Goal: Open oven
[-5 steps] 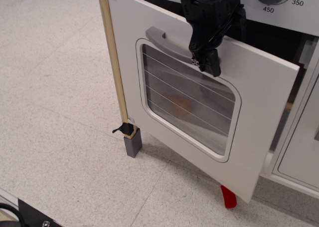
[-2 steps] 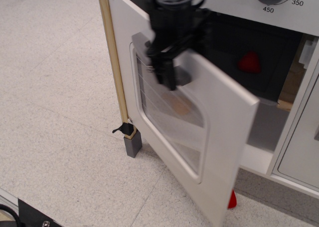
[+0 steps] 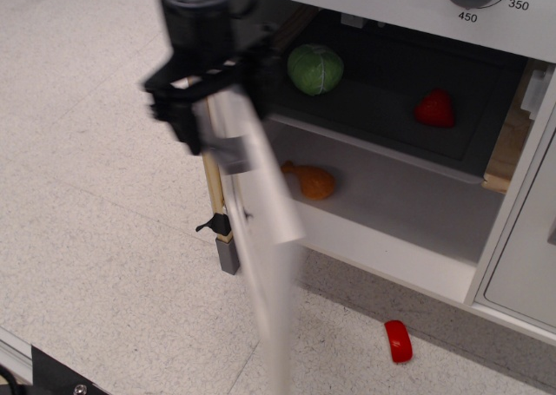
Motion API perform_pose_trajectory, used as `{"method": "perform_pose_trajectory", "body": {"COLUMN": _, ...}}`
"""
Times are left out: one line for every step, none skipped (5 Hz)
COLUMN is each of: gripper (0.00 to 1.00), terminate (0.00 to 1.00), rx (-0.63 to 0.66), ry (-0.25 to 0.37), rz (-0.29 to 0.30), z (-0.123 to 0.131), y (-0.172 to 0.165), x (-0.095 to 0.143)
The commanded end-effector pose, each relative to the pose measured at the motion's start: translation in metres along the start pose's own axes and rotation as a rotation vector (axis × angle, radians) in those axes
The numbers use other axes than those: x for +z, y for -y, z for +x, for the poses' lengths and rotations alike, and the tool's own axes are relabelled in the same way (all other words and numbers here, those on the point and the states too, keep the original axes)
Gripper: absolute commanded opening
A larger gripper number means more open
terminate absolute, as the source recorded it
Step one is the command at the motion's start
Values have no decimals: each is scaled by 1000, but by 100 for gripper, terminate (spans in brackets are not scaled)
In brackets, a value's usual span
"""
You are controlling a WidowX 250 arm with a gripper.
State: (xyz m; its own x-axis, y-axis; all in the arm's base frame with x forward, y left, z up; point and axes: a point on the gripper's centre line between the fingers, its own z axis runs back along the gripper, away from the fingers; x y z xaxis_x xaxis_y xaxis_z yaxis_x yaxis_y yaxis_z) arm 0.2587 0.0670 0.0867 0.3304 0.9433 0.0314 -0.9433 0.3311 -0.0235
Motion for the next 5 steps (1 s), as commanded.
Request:
{"method": "perform_pose_trajectory", "body": {"gripper": 100, "terminate": 0, "rx": -71, "ry": 125, "rz": 41, "z": 52, "y": -23, "x": 51}}
{"method": "perform_pose_trajectory", "body": {"gripper": 100, "terminate": 0, "rx": -93, "ry": 120, "rz": 39, "z": 55, "y": -17, "x": 83}}
{"method": "perform_pose_trajectory", "body": {"gripper": 100, "terminate": 0, "rx": -107, "ry": 78, "rz": 8, "z": 34, "y": -1, "x": 86}}
{"method": "perform_pose_trajectory", "body": {"gripper": 100, "terminate": 0, "rx": -74, "ry": -10, "rz": -54, "z": 11, "y": 11, "x": 66}}
{"method": "perform_pose_trajectory", "body": {"gripper": 100, "terminate": 0, "rx": -92, "ry": -65, "rz": -95, "z": -15, "y": 22, "x": 37}}
